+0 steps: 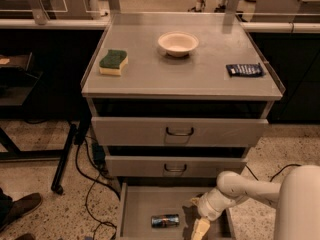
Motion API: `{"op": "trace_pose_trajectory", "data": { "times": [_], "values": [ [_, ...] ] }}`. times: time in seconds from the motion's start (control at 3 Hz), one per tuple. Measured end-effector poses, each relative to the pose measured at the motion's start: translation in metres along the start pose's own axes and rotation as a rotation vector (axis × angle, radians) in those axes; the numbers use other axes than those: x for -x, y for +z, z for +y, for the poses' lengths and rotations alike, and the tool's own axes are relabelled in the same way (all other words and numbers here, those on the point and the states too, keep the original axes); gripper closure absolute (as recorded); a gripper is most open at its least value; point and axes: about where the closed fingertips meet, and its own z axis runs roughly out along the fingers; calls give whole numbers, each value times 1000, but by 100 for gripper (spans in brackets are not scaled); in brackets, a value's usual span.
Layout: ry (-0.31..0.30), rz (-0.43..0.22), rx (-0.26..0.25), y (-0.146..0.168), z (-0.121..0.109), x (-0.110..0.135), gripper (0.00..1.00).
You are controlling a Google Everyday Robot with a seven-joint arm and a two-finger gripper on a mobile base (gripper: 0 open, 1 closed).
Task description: Pick redbull can from bottom drawer and place on counter
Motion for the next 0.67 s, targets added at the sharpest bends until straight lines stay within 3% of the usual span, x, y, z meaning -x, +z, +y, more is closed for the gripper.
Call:
{"op": "trace_pose_trajectory", "data": {
  "times": [0.33, 0.67],
  "values": [
    [-3, -48, -32, 14, -26, -5, 0],
    [-6, -57, -32, 17, -27, -5, 0]
  ]
}}
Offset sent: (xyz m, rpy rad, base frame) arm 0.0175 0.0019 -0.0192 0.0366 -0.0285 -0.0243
